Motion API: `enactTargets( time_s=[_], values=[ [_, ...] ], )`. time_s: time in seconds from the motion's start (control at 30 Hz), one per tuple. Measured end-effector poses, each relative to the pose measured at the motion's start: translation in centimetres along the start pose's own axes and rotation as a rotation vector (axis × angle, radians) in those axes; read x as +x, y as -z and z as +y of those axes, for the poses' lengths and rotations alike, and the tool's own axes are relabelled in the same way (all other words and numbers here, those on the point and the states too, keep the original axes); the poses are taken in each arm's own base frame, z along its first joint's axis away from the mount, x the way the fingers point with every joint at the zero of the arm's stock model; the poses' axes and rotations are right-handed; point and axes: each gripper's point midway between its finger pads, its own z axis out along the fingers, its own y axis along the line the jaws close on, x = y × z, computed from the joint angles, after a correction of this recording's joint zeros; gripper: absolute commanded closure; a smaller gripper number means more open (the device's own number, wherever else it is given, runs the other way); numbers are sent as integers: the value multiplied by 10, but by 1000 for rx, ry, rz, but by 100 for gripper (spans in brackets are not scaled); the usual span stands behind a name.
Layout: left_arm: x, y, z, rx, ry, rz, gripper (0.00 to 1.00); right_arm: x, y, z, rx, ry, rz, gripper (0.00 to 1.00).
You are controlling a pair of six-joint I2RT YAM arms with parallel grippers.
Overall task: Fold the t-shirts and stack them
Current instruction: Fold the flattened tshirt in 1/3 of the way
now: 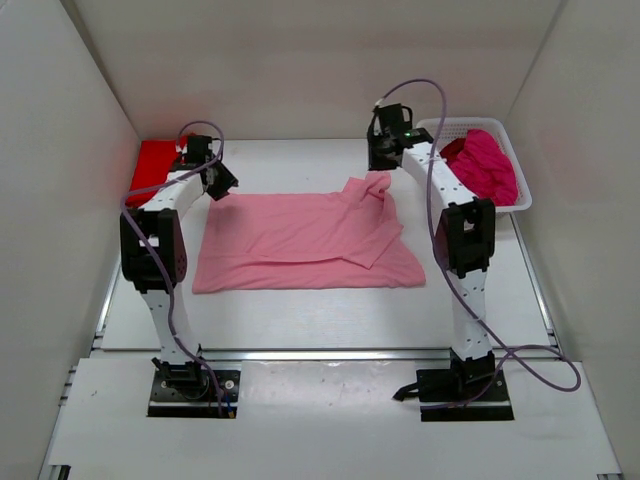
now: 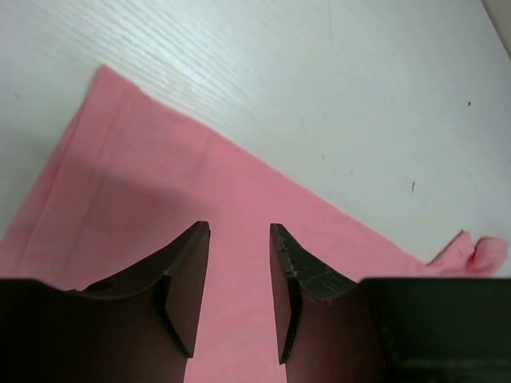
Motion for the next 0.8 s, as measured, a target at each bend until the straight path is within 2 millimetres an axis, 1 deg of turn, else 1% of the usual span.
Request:
enactTargets(
  time_s=[0.07, 0.13, 0.23, 0.3, 0.37, 0.47, 0.57, 0.7, 0.8],
  values=[
    [-1, -8, 2, -9, -11, -1, 53, 1, 2, 25, -59, 23, -4, 72],
    [8, -7, 11, -29, -15, 16, 53, -1, -3, 43, -108, 27, -3, 70],
    [28, 3, 28, -57, -23, 50, 53, -12, -23, 48, -133, 22, -40, 68],
    [40, 14, 36, -68, -26, 65, 53, -13, -40, 51, -147, 15, -47, 66],
    [47, 27, 40, -67, -29, 70, 53, -12, -58, 52, -153, 6, -52, 65],
    [47, 43, 31, -38, -40, 57, 53, -5, -83, 57, -169, -11, -45, 65],
    [45, 53, 15, 10, -50, 37, 54, 14, -101, 60, -170, -16, -9, 65],
    [52, 62, 6, 47, -51, 47, 53, 29, -111, 69, -170, -6, 20, 65],
    [53, 68, 1, 69, -45, 52, 53, 34, -114, 74, -158, 3, 25, 67]
  ],
)
